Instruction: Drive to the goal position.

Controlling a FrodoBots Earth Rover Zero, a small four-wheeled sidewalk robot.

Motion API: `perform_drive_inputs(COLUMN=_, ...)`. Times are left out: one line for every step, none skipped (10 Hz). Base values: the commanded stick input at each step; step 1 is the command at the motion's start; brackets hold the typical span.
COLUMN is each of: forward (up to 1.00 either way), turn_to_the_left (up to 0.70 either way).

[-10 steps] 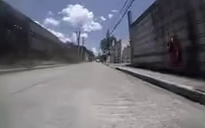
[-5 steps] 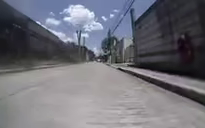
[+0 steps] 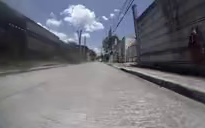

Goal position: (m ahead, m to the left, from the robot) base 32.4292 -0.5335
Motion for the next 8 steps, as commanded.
perform_drive_inputs(forward=0.85, turn_to_the_left=0.0)
perform_drive_inputs(forward=0.85, turn_to_the_left=0.0)
perform_drive_inputs(forward=0.85, turn_to_the_left=0.0)
perform_drive_inputs(forward=0.85, turn_to_the_left=0.0)
perform_drive_inputs(forward=0.85, turn_to_the_left=0.0)
perform_drive_inputs(forward=0.85, turn_to_the_left=0.0)
perform_drive_inputs(forward=0.85, turn_to_the_left=0.0)
perform_drive_inputs(forward=0.85, turn_to_the_left=0.0)
